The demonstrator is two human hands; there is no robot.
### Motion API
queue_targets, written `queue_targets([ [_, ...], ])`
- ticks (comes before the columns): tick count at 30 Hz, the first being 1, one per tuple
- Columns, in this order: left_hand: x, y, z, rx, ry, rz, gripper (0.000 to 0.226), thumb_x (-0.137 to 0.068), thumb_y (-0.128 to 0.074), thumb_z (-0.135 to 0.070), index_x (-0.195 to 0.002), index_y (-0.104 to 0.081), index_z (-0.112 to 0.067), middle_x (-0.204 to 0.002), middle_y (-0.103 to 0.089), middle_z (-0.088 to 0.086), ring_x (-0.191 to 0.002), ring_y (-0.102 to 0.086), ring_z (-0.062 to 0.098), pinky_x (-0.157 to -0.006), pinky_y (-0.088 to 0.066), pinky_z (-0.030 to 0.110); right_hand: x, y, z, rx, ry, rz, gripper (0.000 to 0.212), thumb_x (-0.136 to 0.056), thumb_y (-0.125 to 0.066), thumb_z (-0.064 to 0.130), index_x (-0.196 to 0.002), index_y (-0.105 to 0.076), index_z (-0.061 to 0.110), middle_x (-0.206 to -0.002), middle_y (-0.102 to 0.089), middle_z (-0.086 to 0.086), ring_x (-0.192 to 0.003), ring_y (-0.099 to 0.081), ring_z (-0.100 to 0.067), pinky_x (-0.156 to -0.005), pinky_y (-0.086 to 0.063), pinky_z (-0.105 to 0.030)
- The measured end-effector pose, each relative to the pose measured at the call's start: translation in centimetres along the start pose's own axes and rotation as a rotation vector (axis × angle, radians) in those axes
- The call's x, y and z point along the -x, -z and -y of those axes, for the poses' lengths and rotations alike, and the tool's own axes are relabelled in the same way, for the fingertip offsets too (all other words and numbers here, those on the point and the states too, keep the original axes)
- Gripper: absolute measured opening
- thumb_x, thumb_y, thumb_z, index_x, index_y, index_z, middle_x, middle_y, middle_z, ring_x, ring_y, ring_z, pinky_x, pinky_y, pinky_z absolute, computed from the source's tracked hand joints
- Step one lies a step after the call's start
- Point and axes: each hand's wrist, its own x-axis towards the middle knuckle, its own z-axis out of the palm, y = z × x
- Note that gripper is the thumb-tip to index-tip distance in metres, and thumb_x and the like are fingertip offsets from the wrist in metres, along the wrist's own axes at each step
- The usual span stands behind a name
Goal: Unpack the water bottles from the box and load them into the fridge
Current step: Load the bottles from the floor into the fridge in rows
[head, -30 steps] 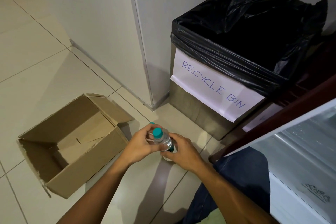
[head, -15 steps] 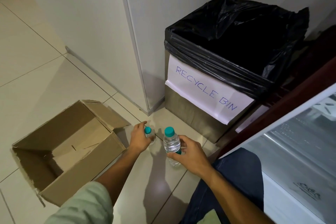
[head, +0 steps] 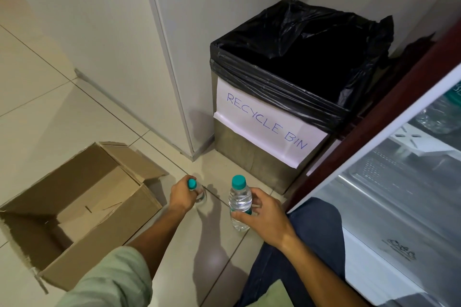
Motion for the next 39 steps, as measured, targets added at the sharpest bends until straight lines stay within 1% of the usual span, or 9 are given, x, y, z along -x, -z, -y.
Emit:
queue_targets([
  [3,1.5,0.7,0.1,0.043,-0.067,0.015,0.045,-0.085,-0.074,-0.016,-0.127,-0.058,-0.013,-0.125,-0.061,0.006,-0.109,-0.058,0.019,-0.099,-0.049,0.038,0.1,0.4,0.3,-0.011,0.012,-0.012,0.048,-0.073,-0.085,0.041,-0.114,-0.062,0.046,-0.113,-0.070,0.023,-0.108,-0.066,0.000,-0.097,-0.056,-0.031],
  [7,4.2,2.2,-1.3,0.067,-0.187,0.011,0.042,-0.084,-0.075,-0.023,-0.123,-0.061,-0.017,-0.114,-0.063,-0.004,-0.097,-0.059,0.010,-0.085,-0.049,0.024,0.7,1.3,1.0,-0.025,0.035,-0.035,0.052,-0.073,-0.085,0.041,-0.120,-0.062,0.041,-0.112,-0.071,0.019,-0.104,-0.068,-0.003,-0.093,-0.058,-0.035],
  [12,8.6,4.6,-4.7,0.146,-0.282,-0.008,0.026,-0.092,-0.065,-0.037,-0.116,-0.057,-0.037,-0.100,-0.061,-0.024,-0.089,-0.059,-0.004,-0.069,-0.042,0.008,2.0,3.1,2.1,-0.010,0.101,-0.060,0.059,-0.072,-0.085,0.045,-0.125,-0.059,0.043,-0.113,-0.070,0.021,-0.103,-0.069,-0.002,-0.091,-0.058,-0.033],
  [15,11.4,5.8,-6.8,0.192,-0.344,-0.027,0.021,-0.092,-0.063,-0.040,-0.112,-0.059,-0.041,-0.101,-0.063,-0.025,-0.090,-0.059,-0.006,-0.070,-0.042,0.013,3.0,4.1,2.9,-0.010,0.120,-0.047,0.060,-0.071,-0.084,0.051,-0.125,-0.057,0.046,-0.114,-0.070,0.023,-0.103,-0.068,-0.001,-0.091,-0.058,-0.032],
  [20,15.1,6.8,-9.4,0.256,-0.402,0.015,0.020,-0.093,-0.060,-0.037,-0.110,-0.060,-0.047,-0.106,-0.063,-0.026,-0.096,-0.055,-0.015,-0.077,-0.042,0.020,4.9,5.4,4.2,-0.110,0.123,0.030,0.052,-0.073,-0.082,0.045,-0.119,-0.058,0.051,-0.120,-0.071,0.016,-0.111,-0.068,-0.007,-0.096,-0.056,-0.033],
  [26,18.2,7.3,-12.1,0.384,-0.456,0.083,0.027,-0.096,-0.056,-0.033,-0.122,-0.063,-0.031,-0.119,-0.066,-0.012,-0.117,-0.057,0.009,-0.100,-0.044,0.039,7.5,7.5,6.0,-0.224,0.146,0.067,0.054,-0.073,-0.087,0.036,-0.121,-0.061,0.042,-0.123,-0.070,0.012,-0.116,-0.066,-0.011,-0.091,-0.054,-0.021],
  [31,20.3,7.0,-14.1,0.470,-0.518,0.186,0.033,-0.092,-0.061,-0.042,-0.122,-0.061,-0.030,-0.118,-0.069,-0.006,-0.113,-0.063,0.011,-0.100,-0.046,0.038,9.3,9.8,6.9,-0.209,0.163,0.044,0.055,-0.081,-0.081,0.021,-0.129,-0.056,0.029,-0.125,-0.068,0.016,-0.118,-0.065,-0.006,-0.092,-0.053,-0.018],
  [35,21.5,6.6,-15.8,0.482,-0.558,0.227,0.036,-0.087,-0.059,-0.041,-0.120,-0.064,-0.027,-0.116,-0.070,0.000,-0.111,-0.064,0.017,-0.102,-0.047,0.047,10.6,11.5,7.4,-0.187,0.171,0.004,0.061,-0.077,-0.081,0.034,-0.132,-0.055,0.032,-0.128,-0.067,0.014,-0.119,-0.064,-0.009,-0.100,-0.053,-0.029],
  [39,22.6,6.2,-18.2,0.420,-0.592,0.235,0.043,-0.072,-0.068,-0.055,-0.112,-0.068,-0.042,-0.110,-0.071,0.001,-0.106,-0.063,0.027,-0.099,-0.048,0.055,11.8,13.1,7.8,-0.160,0.200,-0.037,0.057,-0.079,-0.081,0.031,-0.130,-0.056,0.032,-0.126,-0.068,0.015,-0.117,-0.065,-0.009,-0.097,-0.053,-0.026],
])
